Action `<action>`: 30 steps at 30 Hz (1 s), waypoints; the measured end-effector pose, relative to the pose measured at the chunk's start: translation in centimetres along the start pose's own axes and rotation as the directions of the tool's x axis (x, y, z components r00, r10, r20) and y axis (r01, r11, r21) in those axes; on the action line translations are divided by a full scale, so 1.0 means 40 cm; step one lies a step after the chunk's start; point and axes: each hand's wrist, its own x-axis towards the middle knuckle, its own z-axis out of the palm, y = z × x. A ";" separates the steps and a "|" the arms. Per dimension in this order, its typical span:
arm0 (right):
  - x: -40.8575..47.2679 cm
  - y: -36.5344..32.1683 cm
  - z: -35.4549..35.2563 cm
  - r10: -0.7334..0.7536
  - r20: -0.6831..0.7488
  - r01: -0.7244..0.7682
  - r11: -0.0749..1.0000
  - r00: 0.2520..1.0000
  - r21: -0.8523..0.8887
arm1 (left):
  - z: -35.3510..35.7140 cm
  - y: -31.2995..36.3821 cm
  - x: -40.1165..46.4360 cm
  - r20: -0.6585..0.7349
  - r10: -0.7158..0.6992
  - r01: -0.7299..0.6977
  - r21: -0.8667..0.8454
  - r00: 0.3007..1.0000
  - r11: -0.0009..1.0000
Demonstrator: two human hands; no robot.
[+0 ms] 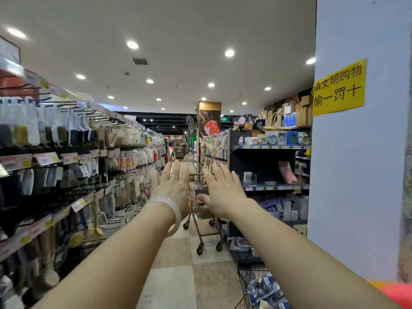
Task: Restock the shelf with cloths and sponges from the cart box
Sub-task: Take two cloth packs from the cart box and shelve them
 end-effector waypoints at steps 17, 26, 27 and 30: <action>0.441 0.173 0.316 -0.011 0.092 0.016 0.999 0.996 -0.045 | 0.337 0.022 0.449 0.134 -0.008 0.009 -0.006 0.991 1.000; 0.789 0.202 0.628 0.010 0.190 -0.003 0.999 0.982 -0.035 | 0.638 -0.103 0.780 0.231 0.004 0.010 -0.059 0.973 0.998; 0.841 0.203 0.660 0.014 0.201 -0.007 0.999 0.979 -0.036 | 0.671 -0.125 0.830 0.236 0.008 0.007 -0.062 0.972 0.998; 1.004 0.209 0.749 0.029 0.227 -0.022 0.999 0.973 -0.033 | 0.761 -0.188 0.982 0.266 0.021 -0.008 -0.050 0.964 0.999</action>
